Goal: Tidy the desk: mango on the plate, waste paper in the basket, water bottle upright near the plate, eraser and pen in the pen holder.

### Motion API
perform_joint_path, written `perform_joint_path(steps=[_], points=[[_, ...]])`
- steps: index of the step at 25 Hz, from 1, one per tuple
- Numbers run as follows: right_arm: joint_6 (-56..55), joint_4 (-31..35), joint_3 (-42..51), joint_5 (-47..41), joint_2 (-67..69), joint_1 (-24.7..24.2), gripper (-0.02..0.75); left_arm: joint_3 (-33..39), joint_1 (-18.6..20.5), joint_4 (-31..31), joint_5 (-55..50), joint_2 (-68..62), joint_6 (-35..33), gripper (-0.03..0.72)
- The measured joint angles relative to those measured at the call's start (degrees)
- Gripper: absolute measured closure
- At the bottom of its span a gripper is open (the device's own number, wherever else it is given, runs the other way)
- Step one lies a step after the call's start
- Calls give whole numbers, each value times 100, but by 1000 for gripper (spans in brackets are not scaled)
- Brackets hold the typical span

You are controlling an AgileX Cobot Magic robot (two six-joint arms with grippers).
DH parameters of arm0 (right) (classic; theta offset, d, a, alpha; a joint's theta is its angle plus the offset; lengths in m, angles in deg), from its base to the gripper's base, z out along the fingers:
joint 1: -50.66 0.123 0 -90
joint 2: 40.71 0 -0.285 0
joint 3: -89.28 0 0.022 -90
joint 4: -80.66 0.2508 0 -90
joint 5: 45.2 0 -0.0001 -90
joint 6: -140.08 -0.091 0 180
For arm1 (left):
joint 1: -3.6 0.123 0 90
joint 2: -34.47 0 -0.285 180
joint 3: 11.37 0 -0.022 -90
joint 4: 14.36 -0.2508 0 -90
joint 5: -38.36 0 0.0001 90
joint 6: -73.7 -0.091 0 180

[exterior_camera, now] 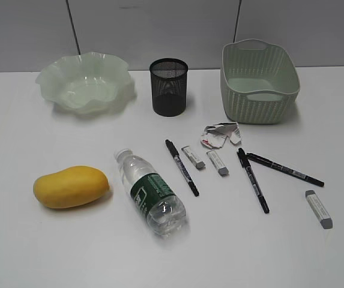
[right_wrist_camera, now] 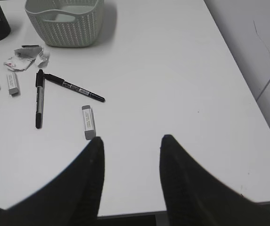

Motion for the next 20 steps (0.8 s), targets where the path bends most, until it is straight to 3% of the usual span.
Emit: perform_joint_path(steps=[20], points=[[4,7,0,-5,0,0,414,0,0,0,0,0,0,430]])
